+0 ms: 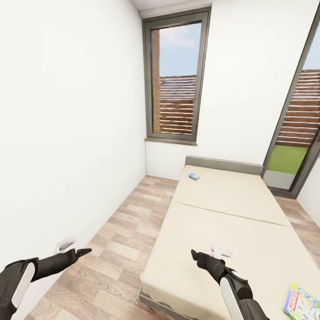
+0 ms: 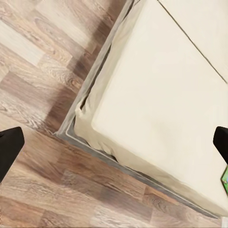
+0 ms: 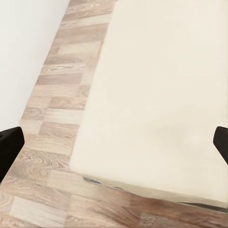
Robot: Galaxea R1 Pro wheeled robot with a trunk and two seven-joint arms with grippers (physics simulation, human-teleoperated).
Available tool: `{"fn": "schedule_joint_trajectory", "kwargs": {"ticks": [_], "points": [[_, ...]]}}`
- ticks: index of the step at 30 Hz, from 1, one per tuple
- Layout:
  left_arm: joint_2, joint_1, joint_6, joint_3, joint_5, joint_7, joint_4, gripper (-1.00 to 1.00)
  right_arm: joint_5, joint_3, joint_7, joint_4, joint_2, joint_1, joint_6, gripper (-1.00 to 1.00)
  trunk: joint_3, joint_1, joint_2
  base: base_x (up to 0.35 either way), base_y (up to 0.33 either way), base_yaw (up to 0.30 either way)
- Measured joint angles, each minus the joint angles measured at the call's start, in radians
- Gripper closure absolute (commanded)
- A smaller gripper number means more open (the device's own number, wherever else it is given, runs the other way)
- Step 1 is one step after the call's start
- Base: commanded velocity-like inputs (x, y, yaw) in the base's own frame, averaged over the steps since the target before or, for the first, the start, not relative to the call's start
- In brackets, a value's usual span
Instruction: Put all the toys in the child's room - the three board games (two on the bed and one on the table), the two jigsaw puzzles on the table, and the tennis ball on the table - inside the toy box on the table in the child's room.
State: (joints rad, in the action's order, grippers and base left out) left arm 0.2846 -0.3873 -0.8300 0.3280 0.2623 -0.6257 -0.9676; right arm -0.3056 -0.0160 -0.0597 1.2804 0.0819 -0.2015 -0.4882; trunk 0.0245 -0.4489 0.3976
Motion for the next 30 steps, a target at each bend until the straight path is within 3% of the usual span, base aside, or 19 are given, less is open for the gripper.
{"fn": "schedule_joint_trajectory", "kwargs": {"ticks": [16,30], "points": [[0.000,0.000,0.001,0.005,-0.001,0.000,0.000,-1.00,0.000,0.000,0.000,-0.002,-0.001,0.000,0.001,-1.00,0.019,0.000,0.000,0.246,0.219,-0.189],[0.001,0.000,0.001,0.005,-0.001,0.000,0.000,-1.00,0.002,-0.001,0.000,0.000,0.002,0.000,0.009,-1.00,0.021,0.000,0.000,0.223,0.199,-0.133]]}}
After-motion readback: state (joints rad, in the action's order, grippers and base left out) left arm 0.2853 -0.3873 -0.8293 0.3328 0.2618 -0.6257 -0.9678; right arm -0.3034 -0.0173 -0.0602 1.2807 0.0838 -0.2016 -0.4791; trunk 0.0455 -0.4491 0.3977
